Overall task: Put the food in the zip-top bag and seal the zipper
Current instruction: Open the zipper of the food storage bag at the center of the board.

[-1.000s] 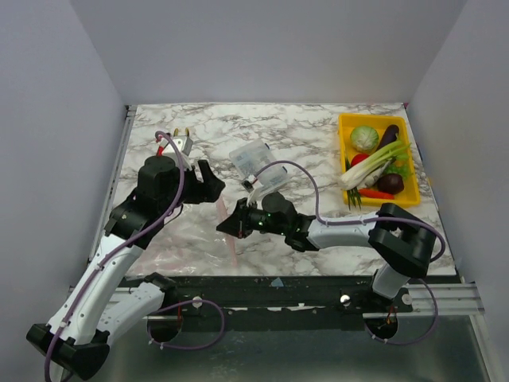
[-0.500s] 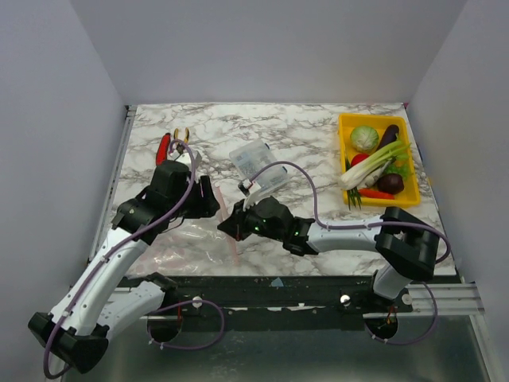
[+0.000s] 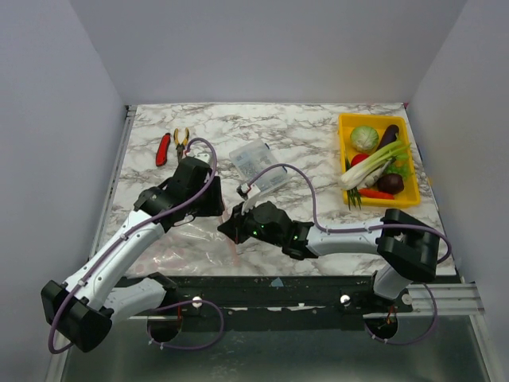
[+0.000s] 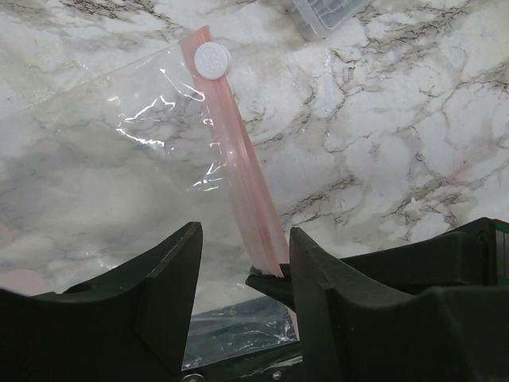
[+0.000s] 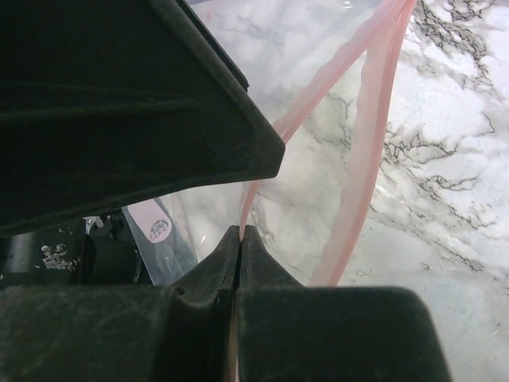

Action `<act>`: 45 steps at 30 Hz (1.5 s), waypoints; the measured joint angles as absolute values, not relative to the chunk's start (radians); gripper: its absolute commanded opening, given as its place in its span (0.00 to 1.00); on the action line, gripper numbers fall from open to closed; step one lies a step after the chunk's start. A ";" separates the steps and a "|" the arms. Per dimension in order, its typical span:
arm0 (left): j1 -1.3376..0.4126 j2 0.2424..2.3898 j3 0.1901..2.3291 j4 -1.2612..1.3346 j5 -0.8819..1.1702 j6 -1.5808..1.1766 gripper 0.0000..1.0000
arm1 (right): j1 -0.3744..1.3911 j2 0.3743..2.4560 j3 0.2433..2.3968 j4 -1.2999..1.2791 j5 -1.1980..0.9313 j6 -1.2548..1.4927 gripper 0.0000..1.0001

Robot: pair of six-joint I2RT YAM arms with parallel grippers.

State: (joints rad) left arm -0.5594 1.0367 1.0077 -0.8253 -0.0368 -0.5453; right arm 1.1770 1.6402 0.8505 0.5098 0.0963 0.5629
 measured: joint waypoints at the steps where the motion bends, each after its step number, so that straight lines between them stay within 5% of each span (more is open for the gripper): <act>1: -0.563 1.040 1.008 -0.824 -0.042 -0.547 0.47 | 1.179 1.639 0.851 0.506 0.102 0.562 0.00; 12: -0.579 1.067 0.990 -0.799 -0.087 -0.551 0.42 | 1.197 1.625 0.859 0.498 0.146 0.559 0.00; 22: -0.579 1.079 0.985 -0.768 -0.088 -0.550 0.49 | 1.205 1.625 0.869 0.494 0.154 0.559 0.00; 30: -0.579 1.079 0.963 -0.740 -0.070 -0.528 0.06 | 1.206 1.625 0.878 0.489 0.165 0.562 0.02; 36: -0.579 1.050 0.949 -0.726 -0.067 -0.506 0.00 | 1.207 1.624 0.878 0.467 0.177 0.594 0.50; 41: -0.579 0.962 0.941 -0.713 -0.073 -0.496 0.00 | 1.209 1.561 0.883 0.325 0.204 0.636 0.60; 45: -0.579 0.887 0.933 -0.695 -0.077 -0.490 0.00 | 1.210 1.435 0.883 0.216 0.235 0.674 0.80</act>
